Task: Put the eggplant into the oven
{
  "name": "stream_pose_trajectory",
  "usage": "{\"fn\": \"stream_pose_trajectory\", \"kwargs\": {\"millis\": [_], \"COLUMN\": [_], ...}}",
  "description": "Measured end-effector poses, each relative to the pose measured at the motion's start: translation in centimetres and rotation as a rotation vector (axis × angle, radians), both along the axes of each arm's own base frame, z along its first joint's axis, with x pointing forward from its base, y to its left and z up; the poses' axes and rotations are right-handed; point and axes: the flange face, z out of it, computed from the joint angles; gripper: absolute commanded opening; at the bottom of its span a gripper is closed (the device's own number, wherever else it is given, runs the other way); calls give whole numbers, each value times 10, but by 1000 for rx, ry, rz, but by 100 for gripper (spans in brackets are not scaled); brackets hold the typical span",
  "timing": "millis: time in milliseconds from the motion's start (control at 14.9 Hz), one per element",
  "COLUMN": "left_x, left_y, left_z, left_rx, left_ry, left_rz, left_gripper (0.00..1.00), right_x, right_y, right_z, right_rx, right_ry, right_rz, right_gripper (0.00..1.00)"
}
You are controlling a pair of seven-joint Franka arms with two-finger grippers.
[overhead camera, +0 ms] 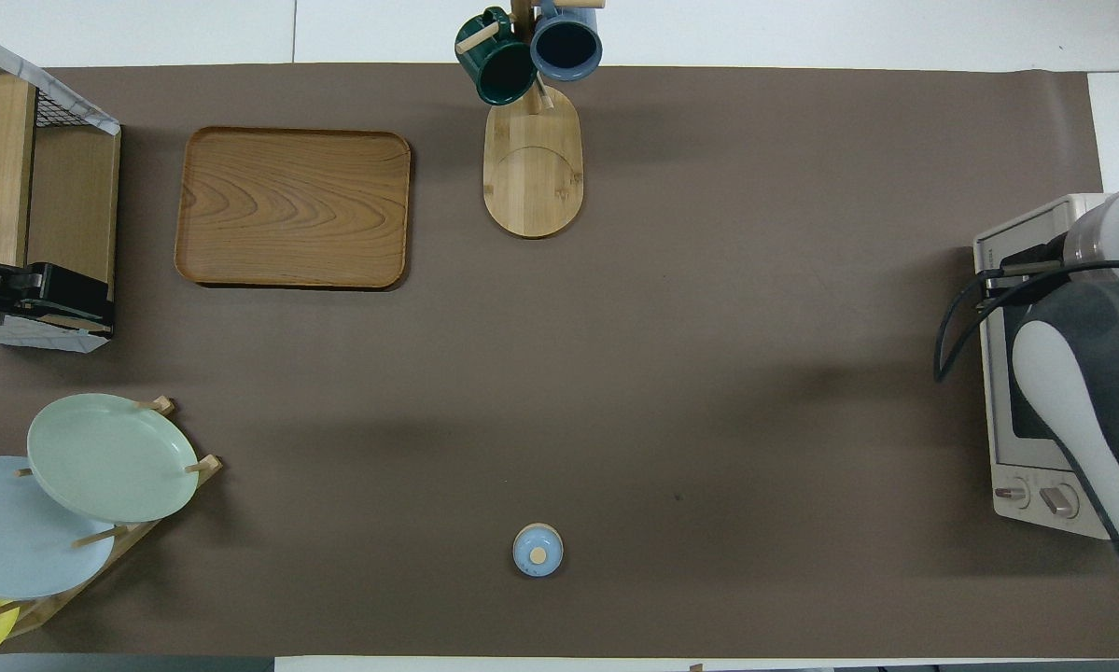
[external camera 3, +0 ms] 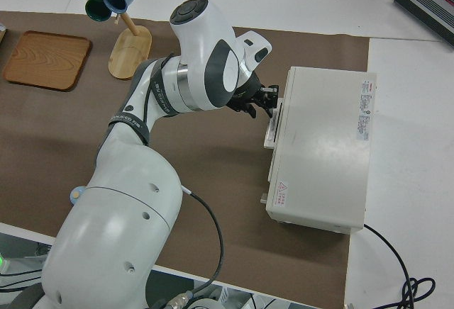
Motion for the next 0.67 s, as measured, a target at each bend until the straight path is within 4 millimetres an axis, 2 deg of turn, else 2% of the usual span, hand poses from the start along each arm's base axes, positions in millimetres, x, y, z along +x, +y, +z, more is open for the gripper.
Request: {"fn": "stream_pose_trajectory", "kwargs": {"millis": [268, 535, 669], "left_x": [0, 0, 0], "left_y": [0, 0, 0], "left_z": [0, 0, 0], "left_rx": [0, 0, 0], "left_ry": [0, 0, 0], "left_rz": [0, 0, 0], "left_gripper": [100, 100, 100], "right_x": [-3, -7, -11], "right_y": [18, 21, 16], "right_z": [40, 50, 70], "right_rx": [89, 94, 105], "right_ry": [-57, -65, -29], "right_rz": [-14, -12, -27], "right_gripper": [100, 100, 100]}}
